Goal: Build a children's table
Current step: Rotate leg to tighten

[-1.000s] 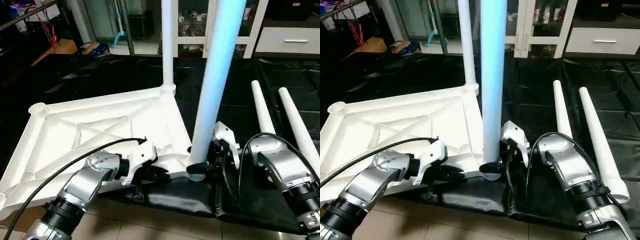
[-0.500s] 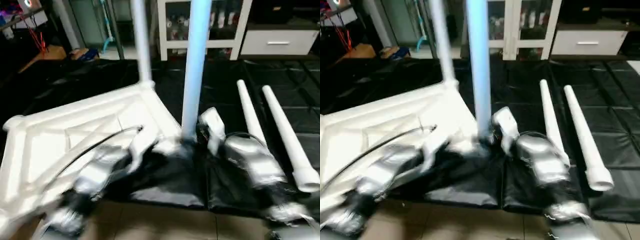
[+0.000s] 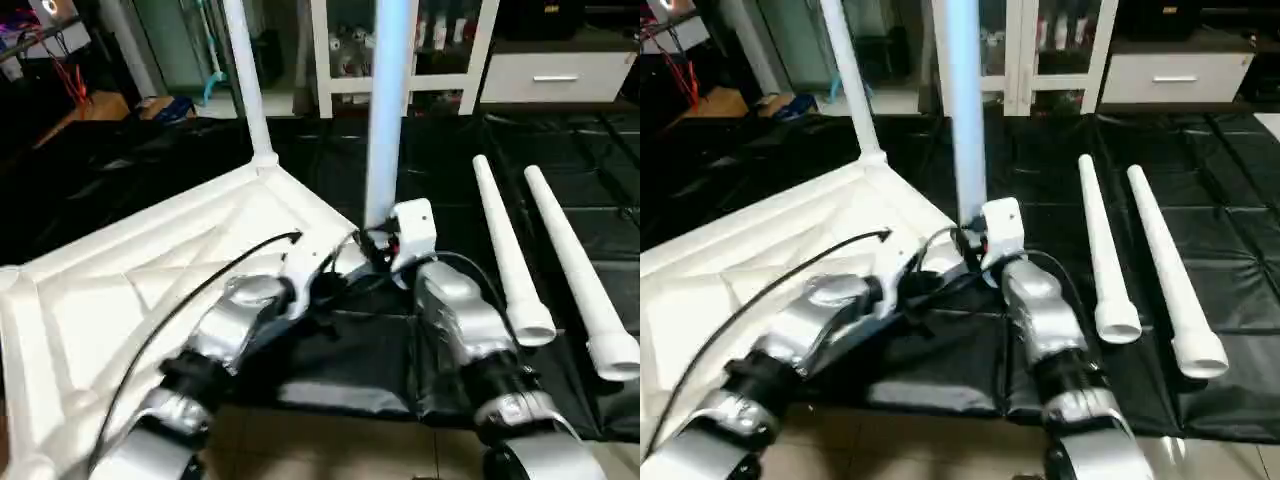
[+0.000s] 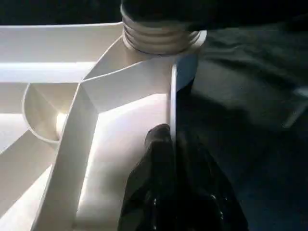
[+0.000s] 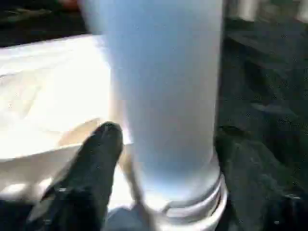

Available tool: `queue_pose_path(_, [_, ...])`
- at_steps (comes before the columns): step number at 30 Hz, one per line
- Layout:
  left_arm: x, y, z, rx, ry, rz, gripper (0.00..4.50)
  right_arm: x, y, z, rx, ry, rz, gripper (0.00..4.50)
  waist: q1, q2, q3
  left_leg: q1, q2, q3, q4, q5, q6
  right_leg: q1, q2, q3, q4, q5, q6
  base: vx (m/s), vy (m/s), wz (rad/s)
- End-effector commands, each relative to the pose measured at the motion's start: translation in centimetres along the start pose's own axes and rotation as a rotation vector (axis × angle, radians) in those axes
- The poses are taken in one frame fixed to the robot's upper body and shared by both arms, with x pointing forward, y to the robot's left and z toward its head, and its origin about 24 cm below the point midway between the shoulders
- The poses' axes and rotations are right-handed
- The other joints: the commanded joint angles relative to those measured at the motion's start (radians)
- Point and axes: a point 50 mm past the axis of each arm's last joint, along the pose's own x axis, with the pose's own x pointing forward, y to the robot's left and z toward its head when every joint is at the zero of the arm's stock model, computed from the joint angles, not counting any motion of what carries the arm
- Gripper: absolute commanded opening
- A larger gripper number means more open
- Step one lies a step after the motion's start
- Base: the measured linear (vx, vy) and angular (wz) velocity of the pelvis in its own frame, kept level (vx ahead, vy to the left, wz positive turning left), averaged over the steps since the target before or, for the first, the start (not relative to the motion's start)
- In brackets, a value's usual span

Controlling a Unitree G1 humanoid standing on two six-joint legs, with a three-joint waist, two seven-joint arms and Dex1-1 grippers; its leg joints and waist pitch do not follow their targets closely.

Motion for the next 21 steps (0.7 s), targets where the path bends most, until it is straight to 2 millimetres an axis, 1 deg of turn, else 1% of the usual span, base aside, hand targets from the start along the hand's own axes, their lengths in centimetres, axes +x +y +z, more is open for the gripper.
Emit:
queue_pose_path(1, [-0.8,-0.2,-0.9,0.016,-0.001,-0.043,0.0,-0.2,0.7,1.5,-0.038,-0.05,0.142,3.61,0.005,-0.022,-0.061,-0.003,0.049,-0.035,-0.087,-0.186,0.118,0.052,-0.03,0.018,-0.056,-0.244,-0.203,0.0,0.0,0.0])
queue_pose_path(2, [-1.3,-0.5,-1.2,0.03,-0.006,-0.09,0.0,-1.0,0.0,1.7,-0.054,-0.039,0.188,3.71,0.009,-0.021,-0.064,0.002,0.051,-0.036,-0.086,-0.175,0.117,0.053,-0.029,0.017,-0.055,-0.225,-0.208,0.0,0.0,0.0])
queue_pose_path(3, [-1.6,-0.7,-1.3,0.037,-0.008,-0.115,0.0,-1.3,-0.3,1.8,-0.061,-0.031,0.214,3.75,0.011,-0.022,-0.067,0.006,0.051,-0.033,-0.079,-0.136,0.133,0.053,-0.028,0.019,-0.047,-0.155,-0.229,0.07,-0.001,-0.02])
queue_pose_path(4, [-1.9,-0.9,-1.4,0.042,-0.008,-0.135,0.0,-1.6,-0.5,1.8,-0.066,-0.024,0.235,3.75,0.013,-0.018,-0.067,0.008,0.053,-0.031,-0.079,-0.122,0.142,0.049,-0.027,0.021,-0.044,-0.13,-0.24,0.066,0.01,-0.01])
queue_pose_path(5, [-2.7,-1.4,-1.8,0.066,-0.01,-0.203,0.0,-2.6,-1.2,1.9,-0.112,0.002,0.3,3.79,0.016,-0.02,-0.068,0.01,0.05,-0.029,-0.076,-0.101,0.155,0.048,-0.022,0.019,-0.04,-0.094,-0.254,0.066,0.01,-0.01])
queue_pose_path(6, [-3.0,-1.6,-1.9,0.072,-0.01,-0.229,0.0,-2.9,-1.5,1.9,-0.13,0.011,0.322,3.97,0.023,-0.019,-0.071,0.012,0.05,-0.028,-0.07,-0.074,0.166,0.05,-0.024,0.019,-0.034,-0.055,-0.265,0.0,0.0,0.0])
queue_pose_path(7, [-3.3,-1.8,-2.0,0.08,-0.01,-0.259,0.0,-3.3,-1.8,1.9,-0.151,0.024,0.349,4.11,0.025,-0.02,-0.071,0.014,0.051,-0.027,-0.071,-0.071,0.173,0.048,-0.024,0.019,-0.033,-0.047,-0.271,0.0,0.0,0.0])
queue_pose_path(8, [-3.9,-2.3,-2.3,0.095,-0.004,-0.312,0.0,-4.1,-2.3,1.8,-0.198,0.046,0.389,4.11,0.03,-0.019,-0.071,0.015,0.052,-0.026,-0.069,-0.06,0.18,0.048,-0.024,0.018,-0.033,-0.04,-0.273,0.0,0.0,0.0])
queue_pose_path(9, [-4.6,-2.8,-2.6,0.106,0.004,-0.376,0.0,-5.2,-2.9,1.7,-0.237,0.08,0.457,4.18,0.043,-0.016,-0.071,0.019,0.056,-0.024,-0.067,-0.035,0.192,0.046,-0.022,0.019,-0.03,-0.026,-0.272,0.0,0.0,0.0])
queue_pose_path(10, [-4.9,-3.0,-2.7,0.106,0.005,-0.402,0.0,-5.8,-3.0,1.6,-0.24,0.097,0.5,4.18,0.049,-0.016,-0.07,0.02,0.056,-0.023,-0.066,-0.031,0.197,0.046,-0.021,0.019,-0.027,-0.024,-0.276,0.0,0.0,0.0])
queue_pose_path(11, [-5.1,-3.2,-2.8,0.104,0.005,-0.418,0.0,-6.2,-3.0,1.5,-0.24,0.113,0.539,4.18,0.052,-0.015,-0.069,0.021,0.057,-0.021,-0.067,-0.039,0.198,0.044,-0.02,0.019,-0.03,-0.036,-0.276,0.0,0.0,0.0])
queue_pose_path(12, [-5.4,-3.4,-2.9,0.101,0.006,-0.444,0.0,-6.9,-3.1,1.3,-0.236,0.144,0.588,4.18,0.059,-0.019,-0.066,0.022,0.058,-0.019,-0.069,-0.057,0.19,0.043,-0.02,0.021,-0.033,-0.067,-0.274,0.0,0.0,0.0])
queue_pose_path(13, [-5.4,-3.5,-3.0,0.1,0.007,-0.452,0.0,-7.1,-3.1,1.2,-0.234,0.153,0.6,4.18,0.068,-0.018,-0.064,0.025,0.061,-0.019,-0.074,-0.088,0.174,0.042,-0.022,0.024,-0.037,-0.105,-0.27,0.0,0.0,0.0])
queue_pose_path(14, [-5.6,-3.7,-3.0,0.099,0.008,-0.464,0.0,-7.4,-3.2,1.0,-0.232,0.17,0.621,4.18,0.069,-0.019,-0.061,0.025,0.06,-0.017,-0.076,-0.109,0.163,0.04,-0.021,0.025,-0.04,-0.131,-0.267,0.0,0.0,0.0])
queue_pose_path(15, [-5.6,-3.7,-3.0,0.099,0.008,-0.466,0.0,-7.4,-3.2,1.0,-0.232,0.172,0.623,4.18,0.069,-0.021,-0.058,0.024,0.059,-0.018,-0.082,-0.155,0.133,0.042,-0.021,0.026,-0.043,-0.181,-0.26,0.0,0.0,0.0])
queue_pose_path(16, [-5.7,-3.7,-3.1,0.098,0.007,-0.471,0.0,-7.8,-3.2,0.7,-0.235,0.197,0.647,4.18,0.069,-0.021,-0.057,0.026,0.059,-0.017,-0.084,-0.179,0.119,0.04,-0.02,0.028,-0.045,-0.202,-0.256,0.0,0.0,0.0])
queue_pose_path(17, [-5.8,-3.9,-3.1,0.096,0.009,-0.485,0.0,-8.3,-3.2,0.2,-0.243,0.231,0.677,4.18,0.069,-0.021,-0.055,0.031,0.061,-0.017,-0.088,-0.222,0.09,0.037,-0.021,0.031,-0.05,-0.235,-0.246,0.0,0.0,0.0])
queue_pose_path(18, [-5.8,-3.9,-3.1,0.096,0.009,-0.489,0.0,-8.4,-3.2,0.1,-0.245,0.24,0.684,4.18,0.069,-0.022,-0.054,0.033,0.06,-0.017,-0.09,-0.245,0.073,0.036,-0.022,0.033,-0.053,-0.254,-0.24,0.0,0.0,0.0])
queue_pose_path(19, [-5.8,-3.9,-3.1,0.098,0.012,-0.491,0.0,-8.6,-3.1,-0.2,-0.232,0.259,0.706,4.18,0.067,-0.018,-0.054,0.032,0.06,-0.017,-0.09,-0.248,0.066,0.037,-0.022,0.034,-0.052,-0.252,-0.239,0.0,0.0,0.0])
queue_pose_path(20, [-5.9,-4.0,-3.1,0.095,0.014,-0.501,0.0,-8.8,-3.0,-0.5,-0.233,0.273,0.719,4.18,0.063,-0.021,-0.055,0.026,0.058,-0.019,-0.092,-0.249,0.062,0.041,-0.021,0.033,-0.051,-0.249,-0.236,0.0,0.0,0.0])
queue_pose_path(21, [-5.9,-4.1,-3.1,0.092,0.015,-0.508,0.0,-8.8,-3.0,-0.6,-0.234,0.281,0.726,4.18,0.061,-0.023,-0.055,0.024,0.057,-0.019,-0.091,-0.25,0.062,0.04,-0.022,0.033,-0.051,-0.248,-0.234,0.0,0.0,0.0])
